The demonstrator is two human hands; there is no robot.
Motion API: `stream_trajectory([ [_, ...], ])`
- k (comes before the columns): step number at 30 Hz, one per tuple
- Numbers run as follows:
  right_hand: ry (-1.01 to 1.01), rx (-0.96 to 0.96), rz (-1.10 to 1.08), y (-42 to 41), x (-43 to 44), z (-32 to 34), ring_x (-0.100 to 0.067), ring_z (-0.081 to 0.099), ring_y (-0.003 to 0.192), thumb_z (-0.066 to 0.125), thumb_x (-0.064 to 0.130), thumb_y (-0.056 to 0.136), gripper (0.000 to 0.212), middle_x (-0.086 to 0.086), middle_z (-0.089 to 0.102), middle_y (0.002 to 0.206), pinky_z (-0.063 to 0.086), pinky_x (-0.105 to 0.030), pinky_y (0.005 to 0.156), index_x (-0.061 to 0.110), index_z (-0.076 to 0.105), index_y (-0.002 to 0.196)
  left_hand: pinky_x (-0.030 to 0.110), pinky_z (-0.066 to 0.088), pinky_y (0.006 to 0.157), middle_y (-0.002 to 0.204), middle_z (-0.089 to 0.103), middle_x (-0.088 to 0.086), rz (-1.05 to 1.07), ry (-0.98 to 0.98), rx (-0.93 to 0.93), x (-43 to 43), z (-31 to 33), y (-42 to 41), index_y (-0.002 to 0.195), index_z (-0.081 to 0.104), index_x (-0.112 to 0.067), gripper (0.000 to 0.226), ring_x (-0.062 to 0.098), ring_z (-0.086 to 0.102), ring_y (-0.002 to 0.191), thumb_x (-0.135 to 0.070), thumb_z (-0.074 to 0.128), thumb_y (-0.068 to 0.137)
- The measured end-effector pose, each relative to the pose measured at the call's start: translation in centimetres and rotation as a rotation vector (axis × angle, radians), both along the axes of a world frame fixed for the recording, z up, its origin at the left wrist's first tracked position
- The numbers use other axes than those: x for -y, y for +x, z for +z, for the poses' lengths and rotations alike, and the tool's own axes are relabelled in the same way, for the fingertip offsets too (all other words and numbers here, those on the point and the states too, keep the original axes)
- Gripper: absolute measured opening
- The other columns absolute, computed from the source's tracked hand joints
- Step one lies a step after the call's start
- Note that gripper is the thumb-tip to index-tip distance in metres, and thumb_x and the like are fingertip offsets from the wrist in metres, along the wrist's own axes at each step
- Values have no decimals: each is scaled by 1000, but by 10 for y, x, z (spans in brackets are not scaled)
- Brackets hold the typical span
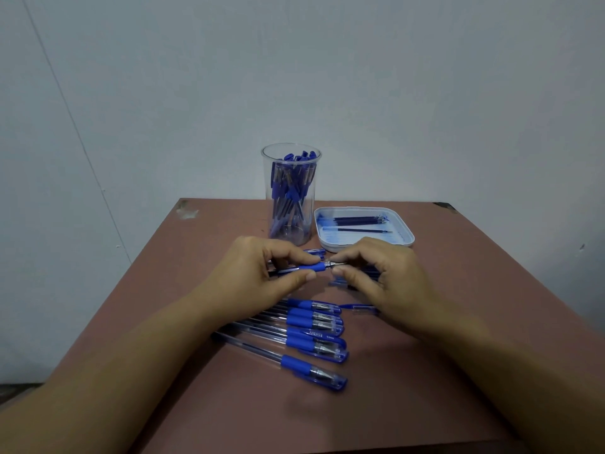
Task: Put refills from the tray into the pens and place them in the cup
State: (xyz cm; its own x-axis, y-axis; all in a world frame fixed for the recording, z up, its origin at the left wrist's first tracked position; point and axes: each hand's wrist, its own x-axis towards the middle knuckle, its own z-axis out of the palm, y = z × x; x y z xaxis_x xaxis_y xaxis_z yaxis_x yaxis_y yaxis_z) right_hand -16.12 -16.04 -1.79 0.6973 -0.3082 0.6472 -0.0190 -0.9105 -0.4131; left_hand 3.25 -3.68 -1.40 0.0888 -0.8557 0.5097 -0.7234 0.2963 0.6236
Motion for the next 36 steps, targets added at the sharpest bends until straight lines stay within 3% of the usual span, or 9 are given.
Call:
stream_trajectory([
  [5,-56,17,11,-1,-3,1,-1,64,86,67,22,89,19,8,69,94,50,-17,76,16,71,106,4,40,57,70,67,-29,-5,-9,-31,-1,2,-3,97,77,-27,19,-9,57,57,-18,78,80],
  [9,-21,18,-18,-1,-3,2,3,62,84,64,25,90,16,17,66,91,47,-12,73,18,71,103,4,39,58,69,65,-33,-1,-17,5,-2,3,-6,99,78,-22,19,-10,57,58,-17,78,81],
  [12,44,-41,-10,-1,-4,3,-2,63,83,67,28,89,16,15,67,90,49,-16,72,24,69,104,3,38,58,68,63,-35,-1,-13,16,-2,3,-6,98,77,-23,19,-12,56,58,-15,78,81],
  [16,148,-217,-26,-15,7,11,-6,58,79,79,42,74,29,13,62,86,45,-12,68,38,64,98,4,38,57,68,64,-33,24,8,12,1,1,0,94,73,-35,23,-9,55,57,-17,78,81],
  [20,118,-542,-24,-32,16,16,-3,55,92,80,39,75,15,15,55,92,39,-10,73,34,73,87,6,38,57,69,65,-30,53,40,16,2,-3,8,96,75,-35,22,-5,54,56,-20,79,80],
  [23,84,-636,-42,-30,16,15,0,52,93,76,38,78,9,16,52,93,38,-11,74,35,72,85,8,41,58,72,66,-29,49,53,26,3,-4,8,95,74,-38,23,-4,56,58,-24,79,79],
  [30,164,-306,-159,-28,24,14,-9,54,62,73,30,84,15,6,59,68,43,-20,56,40,61,84,11,46,60,75,68,-29,53,49,29,4,-4,10,93,72,-42,24,-2,60,62,-26,80,77],
  [33,97,-206,-121,-19,20,9,-11,52,65,75,24,83,27,6,56,68,41,-15,57,45,57,86,14,49,61,77,69,-26,50,49,23,5,-6,10,92,72,-43,24,1,63,65,-28,81,76],
  [36,81,-174,-59,-12,14,4,-10,52,68,73,30,84,21,8,58,74,39,-11,59,43,59,92,21,55,69,84,72,-24,34,53,21,5,-7,10,93,71,-45,22,4,68,74,-35,78,74],
])
